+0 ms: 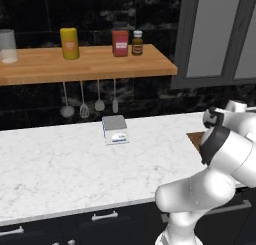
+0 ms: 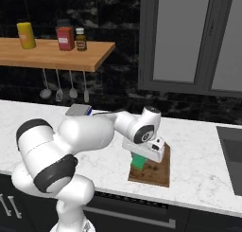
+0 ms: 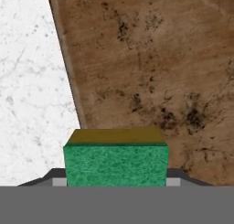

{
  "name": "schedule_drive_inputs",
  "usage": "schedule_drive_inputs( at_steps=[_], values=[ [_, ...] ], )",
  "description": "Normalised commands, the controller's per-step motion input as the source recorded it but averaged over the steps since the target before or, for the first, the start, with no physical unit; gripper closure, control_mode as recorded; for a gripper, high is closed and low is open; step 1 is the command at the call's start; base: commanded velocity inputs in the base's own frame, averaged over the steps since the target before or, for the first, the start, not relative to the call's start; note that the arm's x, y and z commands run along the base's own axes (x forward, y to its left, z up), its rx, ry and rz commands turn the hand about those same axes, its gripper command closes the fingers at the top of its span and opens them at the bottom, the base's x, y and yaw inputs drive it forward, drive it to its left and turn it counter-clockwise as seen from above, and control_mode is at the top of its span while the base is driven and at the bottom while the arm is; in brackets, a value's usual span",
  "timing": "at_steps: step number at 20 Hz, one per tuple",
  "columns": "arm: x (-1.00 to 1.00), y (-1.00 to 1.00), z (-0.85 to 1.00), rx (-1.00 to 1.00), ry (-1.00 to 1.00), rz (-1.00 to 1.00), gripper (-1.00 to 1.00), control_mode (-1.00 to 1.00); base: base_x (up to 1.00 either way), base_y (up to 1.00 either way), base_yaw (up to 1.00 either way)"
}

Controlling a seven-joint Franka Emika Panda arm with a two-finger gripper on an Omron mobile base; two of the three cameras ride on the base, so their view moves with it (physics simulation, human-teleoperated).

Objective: Pick up the sponge from the counter and clean the cutting board by briefly scrubbing or pressing down on the cutting board. Once finished, release the sponge.

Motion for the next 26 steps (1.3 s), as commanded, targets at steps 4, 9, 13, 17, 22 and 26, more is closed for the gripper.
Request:
schedule_drive_inputs(
  at_steps=[4,9,13,17,22,26],
  values=[
    [-0.08,0.0,-0.04,0.0,-0.03,0.0,1.0,-1.0,0.0,0.0,0.0],
    [0.0,0.0,-0.11,0.0,-0.01,0.0,1.0,-1.0,0.0,0.0,0.0],
    [0.21,0.05,-0.22,-0.02,0.0,0.0,1.0,-1.0,0.0,0.0,0.0],
    [-0.1,0.0,-0.06,0.0,-0.02,0.0,1.0,-1.0,0.0,0.0,0.0],
    [-0.35,0.0,-0.05,0.0,-0.05,0.0,1.0,-1.0,0.0,0.0,0.0],
    [-0.07,0.0,-0.28,0.0,-0.07,0.0,1.0,-1.0,0.0,0.0,0.0]
  ],
)
